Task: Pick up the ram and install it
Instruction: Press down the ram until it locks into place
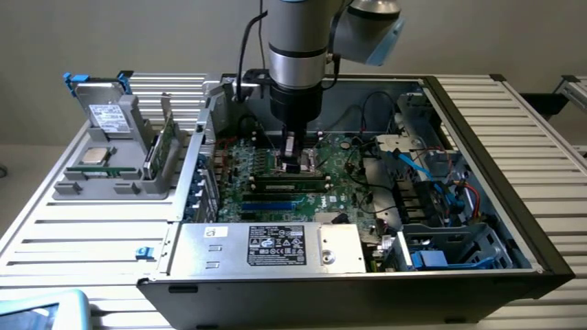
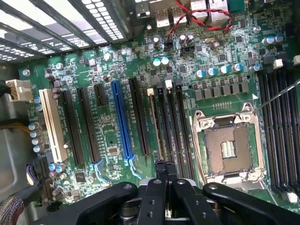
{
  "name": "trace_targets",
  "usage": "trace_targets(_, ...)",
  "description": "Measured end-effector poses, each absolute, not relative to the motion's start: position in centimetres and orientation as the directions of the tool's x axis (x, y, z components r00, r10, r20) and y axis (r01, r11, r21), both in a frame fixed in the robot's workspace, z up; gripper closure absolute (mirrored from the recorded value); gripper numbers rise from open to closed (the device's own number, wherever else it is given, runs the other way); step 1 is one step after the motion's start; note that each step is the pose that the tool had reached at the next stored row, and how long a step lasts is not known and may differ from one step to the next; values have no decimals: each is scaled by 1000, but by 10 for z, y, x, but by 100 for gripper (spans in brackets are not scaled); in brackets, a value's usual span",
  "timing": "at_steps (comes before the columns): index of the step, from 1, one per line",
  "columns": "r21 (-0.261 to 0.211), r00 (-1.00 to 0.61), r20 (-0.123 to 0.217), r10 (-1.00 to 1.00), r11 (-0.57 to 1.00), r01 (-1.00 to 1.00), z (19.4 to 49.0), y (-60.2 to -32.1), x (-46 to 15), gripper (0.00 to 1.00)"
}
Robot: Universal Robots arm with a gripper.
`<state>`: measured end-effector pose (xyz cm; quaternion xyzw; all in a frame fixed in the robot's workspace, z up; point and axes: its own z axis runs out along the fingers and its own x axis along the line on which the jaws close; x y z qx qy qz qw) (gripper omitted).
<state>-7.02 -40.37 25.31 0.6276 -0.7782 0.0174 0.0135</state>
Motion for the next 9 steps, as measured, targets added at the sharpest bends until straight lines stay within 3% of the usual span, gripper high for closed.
trace_targets(9,-10,-346,43,-937,346,-938,253,-404,-70,89)
